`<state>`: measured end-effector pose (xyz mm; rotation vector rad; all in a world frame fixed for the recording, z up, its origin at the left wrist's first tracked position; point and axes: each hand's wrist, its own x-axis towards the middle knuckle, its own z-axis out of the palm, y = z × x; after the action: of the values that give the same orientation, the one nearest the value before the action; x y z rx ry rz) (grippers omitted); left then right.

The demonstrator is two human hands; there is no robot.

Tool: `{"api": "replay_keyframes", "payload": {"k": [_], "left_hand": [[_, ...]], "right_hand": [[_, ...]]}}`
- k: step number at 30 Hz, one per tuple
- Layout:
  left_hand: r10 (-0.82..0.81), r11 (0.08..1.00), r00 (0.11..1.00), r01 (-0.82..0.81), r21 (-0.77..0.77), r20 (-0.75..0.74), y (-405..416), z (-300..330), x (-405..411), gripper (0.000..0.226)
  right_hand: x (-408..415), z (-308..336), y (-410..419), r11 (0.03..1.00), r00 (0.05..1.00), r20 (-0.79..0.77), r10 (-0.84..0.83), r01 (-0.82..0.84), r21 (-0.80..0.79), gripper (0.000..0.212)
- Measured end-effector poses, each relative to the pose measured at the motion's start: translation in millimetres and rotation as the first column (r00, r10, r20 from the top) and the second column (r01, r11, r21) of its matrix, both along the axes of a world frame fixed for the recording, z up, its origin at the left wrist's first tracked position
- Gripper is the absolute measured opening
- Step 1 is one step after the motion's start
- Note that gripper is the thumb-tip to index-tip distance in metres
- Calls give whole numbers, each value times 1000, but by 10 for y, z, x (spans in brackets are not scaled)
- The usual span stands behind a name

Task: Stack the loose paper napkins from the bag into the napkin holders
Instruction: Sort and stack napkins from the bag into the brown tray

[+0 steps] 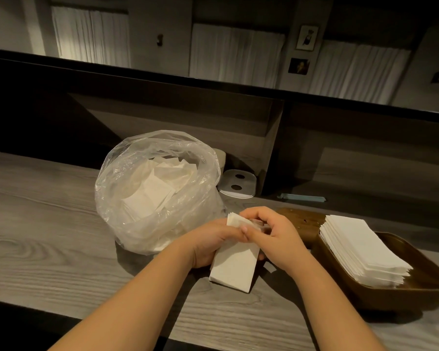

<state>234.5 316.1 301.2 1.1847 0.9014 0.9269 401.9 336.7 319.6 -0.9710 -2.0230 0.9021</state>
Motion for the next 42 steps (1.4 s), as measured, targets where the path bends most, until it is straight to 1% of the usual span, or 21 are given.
{"api": "replay_keyframes", "payload": {"k": [4,6,9,11,13,14,15,16,18,19,21,24,26,27,28,30,32,34,37,39,42], "left_hand": [[18,1000,999,-19,-11,-47,21,-11,18,50],[25,999,999,-26,-21,-39,44,-26,17,48],[147,989,988,-149,-25,-43,-1,18,73,26],[268,963,960,-265,42,-82,-19,46,154,22],[371,924,922,-354,146,-108,8,26,202,30],[389,913,913,-365,180,-122,29,8,224,51],[384,913,912,-351,208,-146,58,-21,240,71],[376,913,912,-335,235,-162,62,-23,251,81],[380,905,909,-327,273,-170,61,-37,303,81],[381,899,909,-322,296,-170,43,-46,323,79],[361,882,919,-281,379,-157,8,-33,366,93],[339,863,922,-227,451,-186,-84,93,355,109],[333,870,937,-263,416,-103,-114,181,300,104],[353,870,935,-318,377,-27,-109,201,258,94],[385,867,923,-370,334,22,-125,241,216,76],[393,892,919,-371,259,-38,-164,291,129,34],[282,956,958,-277,100,-43,-180,255,80,37],[79,996,992,-75,-37,96,-202,202,57,54],[-136,982,945,168,-86,298,-122,87,0,80],[-127,977,937,175,-123,325,-80,67,-12,78],[-9,984,982,42,-173,187,-82,76,21,57]], "right_hand": [[7,6,11,1000,998,64,9,-7,-28,27],[-6,3,30,997,989,147,-25,14,77,24],[-33,-34,69,940,966,163,-203,146,308,23],[-71,-52,55,927,963,137,-232,177,330,10],[-129,-88,24,962,976,149,-158,118,247,4],[-160,-104,7,980,986,119,-116,94,174,7],[-181,-114,-3,993,996,45,-82,78,86,10],[-203,-100,-21,998,997,-57,-55,55,-7,12],[-230,-70,-53,990,975,-216,-51,22,-137,16],[-235,-57,-62,985,963,-258,-74,30,-169,18],[-233,-36,-73,981,944,-307,-120,65,-183,14],[-209,-4,-61,982,946,-276,-169,139,-126,7],[-163,35,-39,972,926,-316,-207,157,-174,10],[-129,65,-30,963,903,-371,-218,137,-233,12],[-90,94,-26,953,878,-426,-217,96,-288,14],[-30,135,-38,945,862,-473,-183,21,-327,16],[-9,142,-65,944,893,-432,-124,-28,-329,16],[-10,143,-90,941,925,-371,-84,-48,-334,16],[35,133,-77,952,931,-356,-82,-32,-304,16],[51,112,-58,972,941,-320,-109,33,-234,17],[27,72,-17,973,978,-56,-199,204,105,33]]}}
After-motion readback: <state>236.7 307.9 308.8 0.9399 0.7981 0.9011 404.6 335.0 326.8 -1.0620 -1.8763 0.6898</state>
